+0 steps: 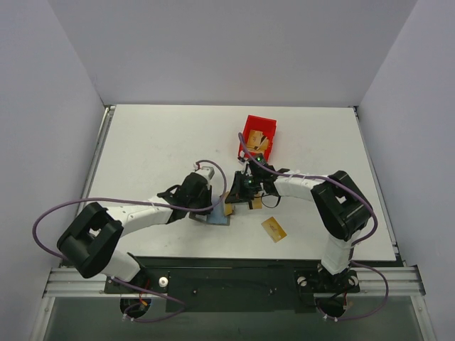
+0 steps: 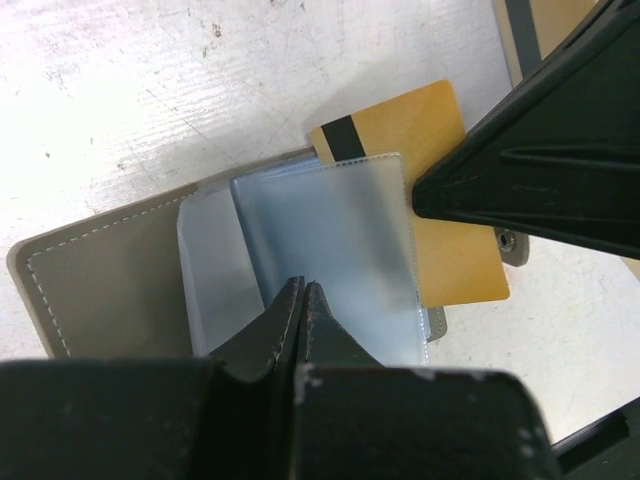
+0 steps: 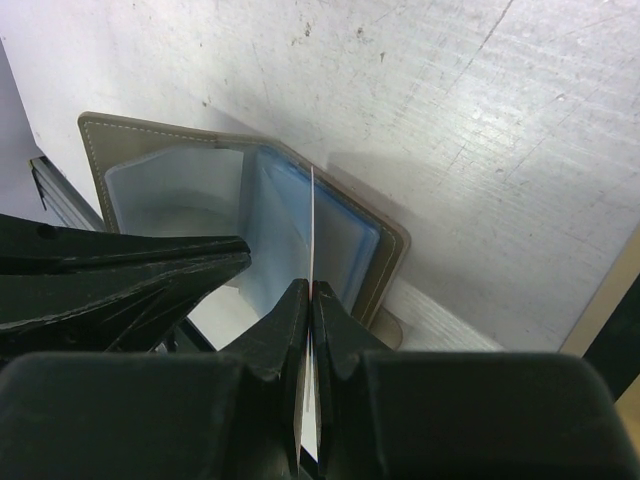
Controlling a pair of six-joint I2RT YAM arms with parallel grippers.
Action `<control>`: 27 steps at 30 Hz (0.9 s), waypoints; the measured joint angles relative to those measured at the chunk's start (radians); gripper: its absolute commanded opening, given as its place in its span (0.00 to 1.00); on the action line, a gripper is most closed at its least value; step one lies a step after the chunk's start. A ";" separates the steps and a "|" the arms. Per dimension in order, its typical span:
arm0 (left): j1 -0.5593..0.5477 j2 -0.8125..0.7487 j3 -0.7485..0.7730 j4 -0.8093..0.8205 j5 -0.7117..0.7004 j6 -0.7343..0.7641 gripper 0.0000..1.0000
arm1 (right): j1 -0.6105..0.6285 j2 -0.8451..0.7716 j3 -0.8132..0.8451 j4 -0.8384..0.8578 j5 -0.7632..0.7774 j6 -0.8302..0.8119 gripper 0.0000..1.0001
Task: Put the credit cards into the card holder
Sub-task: Insert the credit card into the card holder.
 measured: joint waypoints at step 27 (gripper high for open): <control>0.074 -0.121 0.051 -0.028 0.010 0.004 0.00 | 0.011 -0.003 0.043 -0.009 -0.050 0.034 0.00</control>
